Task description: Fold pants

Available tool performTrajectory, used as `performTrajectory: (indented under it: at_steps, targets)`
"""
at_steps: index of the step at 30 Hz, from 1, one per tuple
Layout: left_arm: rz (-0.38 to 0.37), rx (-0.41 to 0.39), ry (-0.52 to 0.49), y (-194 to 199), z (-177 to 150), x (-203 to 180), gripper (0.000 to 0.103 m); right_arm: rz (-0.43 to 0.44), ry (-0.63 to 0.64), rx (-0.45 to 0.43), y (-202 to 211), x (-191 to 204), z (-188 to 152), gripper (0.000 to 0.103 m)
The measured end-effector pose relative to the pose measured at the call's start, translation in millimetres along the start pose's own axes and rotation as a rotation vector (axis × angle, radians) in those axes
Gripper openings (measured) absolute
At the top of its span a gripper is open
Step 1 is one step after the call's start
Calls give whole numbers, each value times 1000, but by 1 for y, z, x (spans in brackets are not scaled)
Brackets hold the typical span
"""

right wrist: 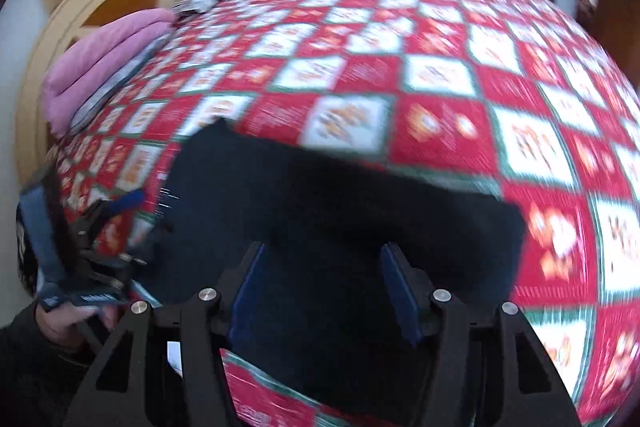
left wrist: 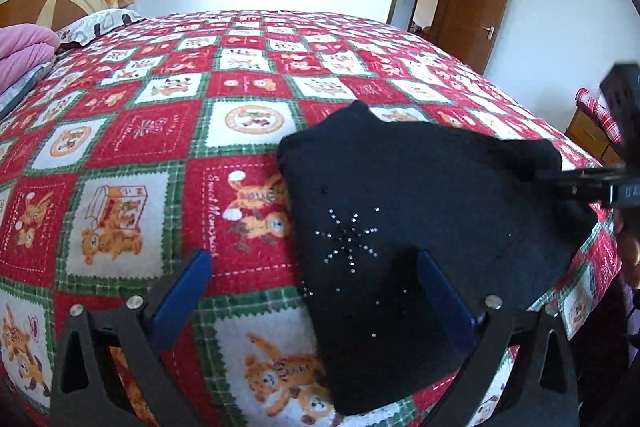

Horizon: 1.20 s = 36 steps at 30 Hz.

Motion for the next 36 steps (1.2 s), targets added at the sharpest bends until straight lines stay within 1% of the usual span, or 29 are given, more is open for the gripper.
performTrajectory:
  at_steps: [3,7,10,12,13,15,16,17,18,20,21,23,26,28,33,36]
  targets:
    - [9,3,-14,1,-1,-4,103,73,-55,-20,-1,-13,-5,60]
    - [6,8,-15,1,0,-3,103,86,-62,-48,-2,-15,-7,60]
    - [6,13,-17,1,0,-3,103,112,-74,-71,-1,-19,-8,59]
    - [-4,13,-21,1,1,-4,103,125,-98,-109,9,-19,-11,59]
    - [-6,12,-25,1,2,-4,103,115,-99,-130,16,-20,-12,60]
    - [-13,9,-32,-2,5,-4,103,28,-93,-216,36,-24,-15,64]
    - [-17,8,-29,-3,5,-4,103,-6,-86,-251,45,-27,-17,70]
    - [-24,8,-23,-4,7,-4,103,-18,-93,-265,49,-31,-18,73]
    - [-27,8,-22,-5,8,-5,103,-17,-117,-274,52,-37,-21,73]
    - [-36,11,-20,-7,11,-6,103,-6,-170,-249,49,-51,-27,73]
    - [-42,15,-17,-8,12,-6,103,-17,-202,-234,45,-60,-31,73]
    - [-53,22,-12,-10,13,-4,103,-15,-241,-225,41,-71,-36,73]
    - [-66,29,-16,-13,16,-3,103,67,-305,-212,34,-78,-40,73]
    - [-68,34,-20,-17,17,-3,103,80,-314,-201,29,-80,-41,73]
    - [-62,36,-49,-25,21,-8,103,67,-297,-200,19,-80,-40,73]
    - [-60,39,-41,-27,24,-10,103,92,-319,-211,13,-79,-37,75]
Point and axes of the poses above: each gripper's, at about its wrist camera, not at the fingertips, and y roughly against the way its jaws point, x to its left, z to its top, the point moved 7 cm from there along -y, roughly the way its jaws point, and after that the axes turned 3 degrees about -z, right-handed, at the moved point
